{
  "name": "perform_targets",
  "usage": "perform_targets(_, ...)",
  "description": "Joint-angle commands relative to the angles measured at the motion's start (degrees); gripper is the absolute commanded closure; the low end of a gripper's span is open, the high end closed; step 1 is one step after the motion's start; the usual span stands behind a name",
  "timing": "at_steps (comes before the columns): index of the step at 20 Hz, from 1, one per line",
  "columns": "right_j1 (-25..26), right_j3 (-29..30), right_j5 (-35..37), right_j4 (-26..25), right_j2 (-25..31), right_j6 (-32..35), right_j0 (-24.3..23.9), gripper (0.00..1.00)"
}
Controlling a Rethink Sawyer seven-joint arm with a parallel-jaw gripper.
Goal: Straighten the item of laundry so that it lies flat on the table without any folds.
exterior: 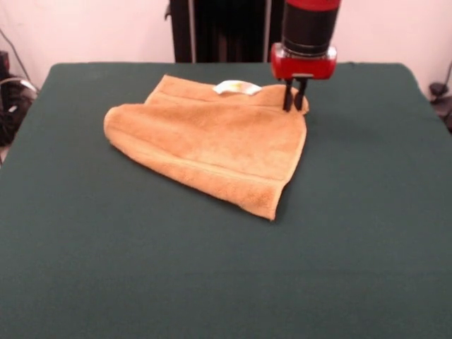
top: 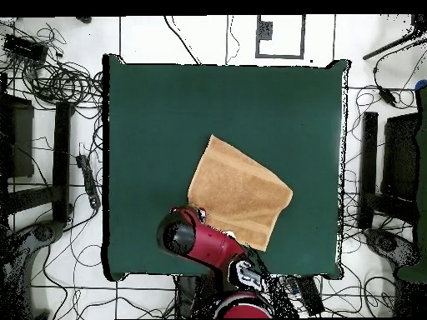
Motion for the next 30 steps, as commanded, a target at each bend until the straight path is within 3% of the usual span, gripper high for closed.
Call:
perform_targets(1, 4.01, -4.33, 1.13, 6.59, 3.39, 18.06, 4.84, 1.00)
perform_targets(3, 3.77, -4.49, 1.27, 7.66, 2.65, 18.50, 5.87, 1.00)
perform_targets(6, 3.98, -5.76, 7.56, 9.09, 1.59, 17.84, 6.61, 1.00)
perform_targets(8, 3.81, -4.37, 1.07, 8.43, 2.95, 18.55, 5.84, 1.00)
perform_targets(10, 3.88, -4.26, 0.20, 8.83, 2.97, 18.87, 6.11, 1.00)
perform_targets(17, 0.27, -2.58, 1.23, 10.90, 4.18, 20.78, 6.64, 1.00)
perform_targets(26, -0.09, -3.24, 1.79, 14.00, 3.34, 20.72, 8.82, 1.00)
perform_targets(30, -2.47, -4.73, 7.88, 17.47, -0.12, 21.72, 13.39, 1.00)
